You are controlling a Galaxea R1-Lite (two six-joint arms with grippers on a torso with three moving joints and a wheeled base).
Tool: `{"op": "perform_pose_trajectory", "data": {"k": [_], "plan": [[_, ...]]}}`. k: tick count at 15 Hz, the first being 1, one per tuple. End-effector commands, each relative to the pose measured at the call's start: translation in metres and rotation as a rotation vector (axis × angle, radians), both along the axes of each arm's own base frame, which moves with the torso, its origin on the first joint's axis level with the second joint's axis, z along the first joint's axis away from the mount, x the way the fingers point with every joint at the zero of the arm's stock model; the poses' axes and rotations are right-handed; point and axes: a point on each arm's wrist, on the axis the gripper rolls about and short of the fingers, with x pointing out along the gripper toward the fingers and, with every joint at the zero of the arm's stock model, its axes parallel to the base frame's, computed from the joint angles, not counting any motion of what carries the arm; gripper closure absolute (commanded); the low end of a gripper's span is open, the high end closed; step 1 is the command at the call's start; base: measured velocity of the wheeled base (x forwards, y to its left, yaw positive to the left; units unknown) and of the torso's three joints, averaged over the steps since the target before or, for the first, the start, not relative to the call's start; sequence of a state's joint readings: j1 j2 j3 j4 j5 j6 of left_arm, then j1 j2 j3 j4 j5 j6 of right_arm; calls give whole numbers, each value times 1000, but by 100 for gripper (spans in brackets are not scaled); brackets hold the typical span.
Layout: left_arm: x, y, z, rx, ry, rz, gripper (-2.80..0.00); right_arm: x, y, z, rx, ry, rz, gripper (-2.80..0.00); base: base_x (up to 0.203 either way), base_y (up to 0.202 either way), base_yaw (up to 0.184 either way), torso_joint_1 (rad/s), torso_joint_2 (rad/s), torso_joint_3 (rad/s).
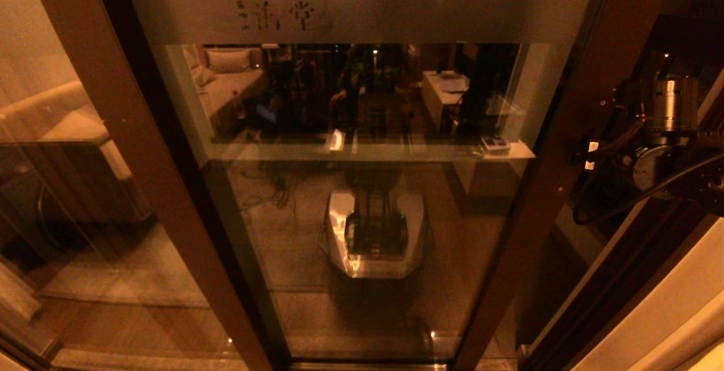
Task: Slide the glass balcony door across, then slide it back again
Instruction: Close the slid door
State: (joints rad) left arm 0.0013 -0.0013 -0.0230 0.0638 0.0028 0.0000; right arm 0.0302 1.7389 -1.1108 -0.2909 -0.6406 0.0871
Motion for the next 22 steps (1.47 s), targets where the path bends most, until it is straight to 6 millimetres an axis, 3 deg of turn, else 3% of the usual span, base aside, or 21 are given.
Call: {"op": "perform_pose_trajectory", "data": {"k": [1, 14, 22], "plan": [[0, 0, 0, 0, 0, 1, 0, 3, -6, -2, -5, 1, -27, -280, 0, 0, 0, 0, 0, 0], [0, 0, 0, 0, 0, 1, 0, -8, -15, 3, -28, 8, -46, -280, 0, 0, 0, 0, 0, 0], [0, 0, 0, 0, 0, 1, 0, -8, -33, 1, -47, 12, -89, -280, 0, 0, 0, 0, 0, 0]]}}
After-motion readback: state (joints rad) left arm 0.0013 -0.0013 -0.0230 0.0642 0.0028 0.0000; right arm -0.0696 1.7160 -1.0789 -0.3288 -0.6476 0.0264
